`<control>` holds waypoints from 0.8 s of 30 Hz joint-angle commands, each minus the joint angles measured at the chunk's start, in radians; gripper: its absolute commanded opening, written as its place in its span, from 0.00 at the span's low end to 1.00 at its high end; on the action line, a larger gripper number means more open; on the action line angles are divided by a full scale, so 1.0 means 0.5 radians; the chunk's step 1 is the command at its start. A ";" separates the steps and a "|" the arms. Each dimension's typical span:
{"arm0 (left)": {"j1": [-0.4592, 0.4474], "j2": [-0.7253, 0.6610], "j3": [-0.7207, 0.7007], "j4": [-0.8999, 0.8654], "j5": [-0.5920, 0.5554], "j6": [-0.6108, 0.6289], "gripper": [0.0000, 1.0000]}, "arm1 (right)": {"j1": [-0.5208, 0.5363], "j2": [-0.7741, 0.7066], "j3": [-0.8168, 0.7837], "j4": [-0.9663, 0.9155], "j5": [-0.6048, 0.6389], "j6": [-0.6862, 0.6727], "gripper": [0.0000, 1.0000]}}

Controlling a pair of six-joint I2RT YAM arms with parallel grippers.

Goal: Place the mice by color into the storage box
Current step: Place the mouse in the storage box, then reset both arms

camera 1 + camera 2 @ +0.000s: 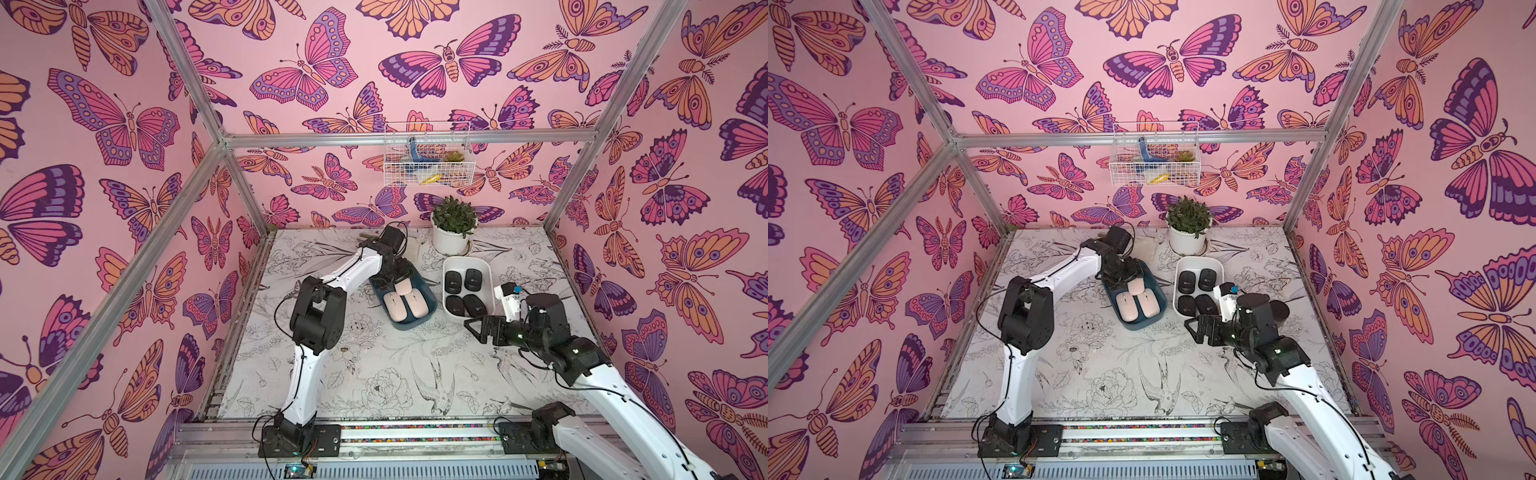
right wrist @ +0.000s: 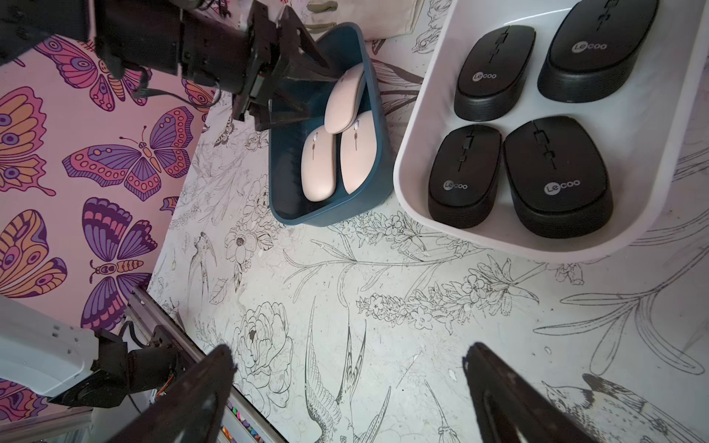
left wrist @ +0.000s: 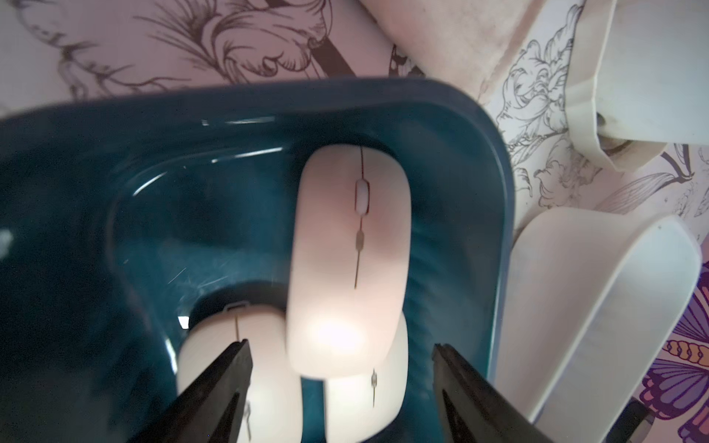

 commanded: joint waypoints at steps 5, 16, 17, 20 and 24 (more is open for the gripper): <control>-0.067 -0.840 -0.556 0.158 -0.255 0.243 0.83 | 0.004 -0.019 -0.036 -0.014 0.133 -0.001 0.97; -0.020 -2.464 -1.812 0.459 -1.005 0.684 1.00 | -0.007 0.257 0.073 -0.011 1.103 -0.160 0.99; -0.002 -2.567 -1.894 0.498 -1.062 0.724 1.00 | -0.017 0.292 0.085 0.014 1.196 -0.189 0.99; 0.111 -2.811 -2.145 0.642 -1.239 0.841 1.00 | -0.107 0.378 0.096 0.123 1.421 -0.255 0.99; 0.298 -2.948 -2.506 1.063 -1.368 1.010 1.00 | -0.275 0.419 0.048 0.297 1.583 -0.301 0.99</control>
